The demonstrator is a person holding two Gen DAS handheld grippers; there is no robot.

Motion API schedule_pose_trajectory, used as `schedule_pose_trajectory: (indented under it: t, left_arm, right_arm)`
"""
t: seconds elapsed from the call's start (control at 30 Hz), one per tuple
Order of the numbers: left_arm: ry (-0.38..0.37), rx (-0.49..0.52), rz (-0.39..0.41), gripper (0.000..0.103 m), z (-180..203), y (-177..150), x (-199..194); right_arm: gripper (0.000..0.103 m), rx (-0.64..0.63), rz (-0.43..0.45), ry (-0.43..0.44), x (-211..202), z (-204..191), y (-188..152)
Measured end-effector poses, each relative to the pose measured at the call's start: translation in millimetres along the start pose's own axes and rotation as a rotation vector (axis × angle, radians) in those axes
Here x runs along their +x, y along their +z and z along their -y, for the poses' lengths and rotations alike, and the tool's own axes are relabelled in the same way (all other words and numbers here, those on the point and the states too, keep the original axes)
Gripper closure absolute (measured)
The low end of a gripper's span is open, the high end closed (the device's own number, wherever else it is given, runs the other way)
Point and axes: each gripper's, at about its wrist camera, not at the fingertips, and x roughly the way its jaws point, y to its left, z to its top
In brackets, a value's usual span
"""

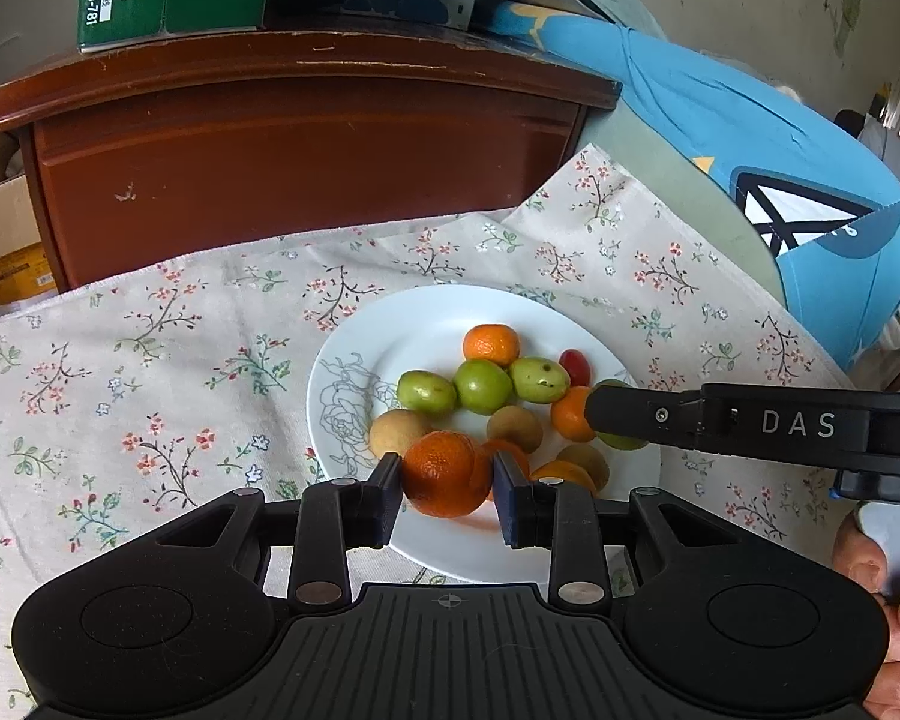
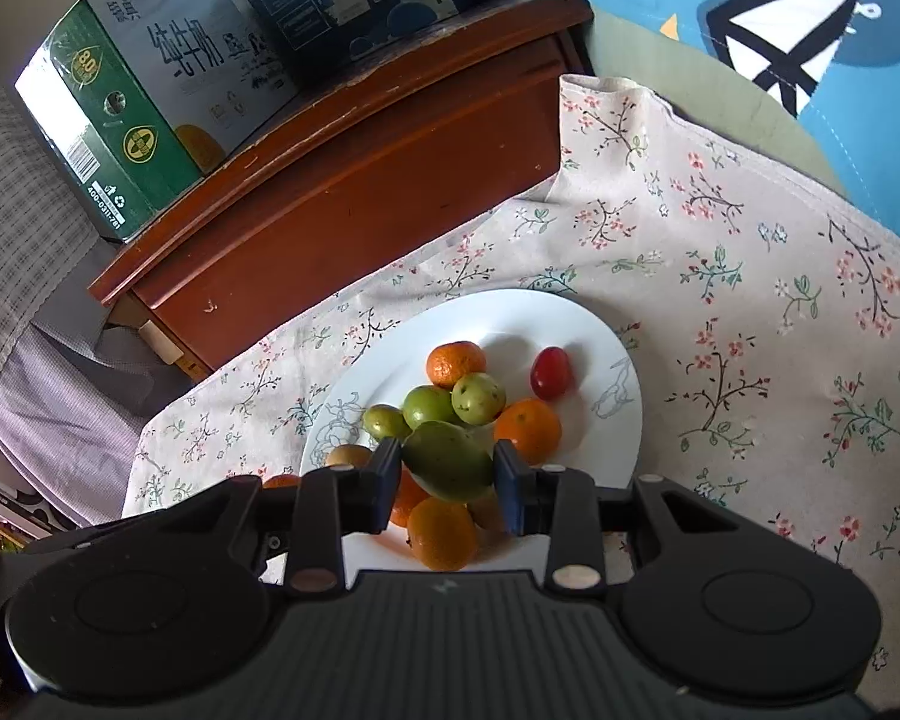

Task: Organize fruits
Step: 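Carry the orange onto the plate with the left tool while the right tool releases the green fruit there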

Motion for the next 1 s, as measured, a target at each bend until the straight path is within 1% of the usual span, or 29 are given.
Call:
schedule_pose_trajectory:
  t: [0.3,0.37,0.53,0.57,0.6,0.67,0.73,0.8,0.87,1.0]
  left_arm:
    - [-0.012,-0.001,-0.016,0.074,4,0,10]
    - [-0.007,-0.003,-0.006,0.072,5,1,10]
    - [-0.008,-0.006,0.006,0.070,6,5,7]
    - [-0.004,-0.005,0.009,0.065,7,6,6]
    - [0.004,-0.002,0.015,0.061,8,6,5]
    - [0.029,0.005,0.026,0.044,9,7,2]
    - [0.050,0.004,0.036,0.037,9,8,-1]
    - [0.060,0.007,0.032,0.037,9,10,-3]
    - [0.079,0.013,0.021,0.034,10,10,-4]
    - [0.115,0.019,0.010,0.030,10,9,-9]
  right_arm:
    - [0.069,0.041,0.001,-0.013,14,7,4]
    - [0.067,0.052,-0.002,-0.005,15,8,5]
    - [0.067,0.039,0.022,-0.008,11,6,6]
    - [0.067,0.038,0.023,-0.006,11,5,7]
    - [0.067,0.037,0.023,-0.005,10,5,7]
    - [0.066,0.030,0.025,-0.009,9,3,8]
    - [0.065,0.017,0.030,-0.020,8,1,9]
    - [0.062,0.003,0.038,-0.033,5,-1,10]
    - [0.060,-0.008,0.040,-0.051,2,-3,11]
    - [0.058,-0.012,0.033,-0.079,-6,-6,11]
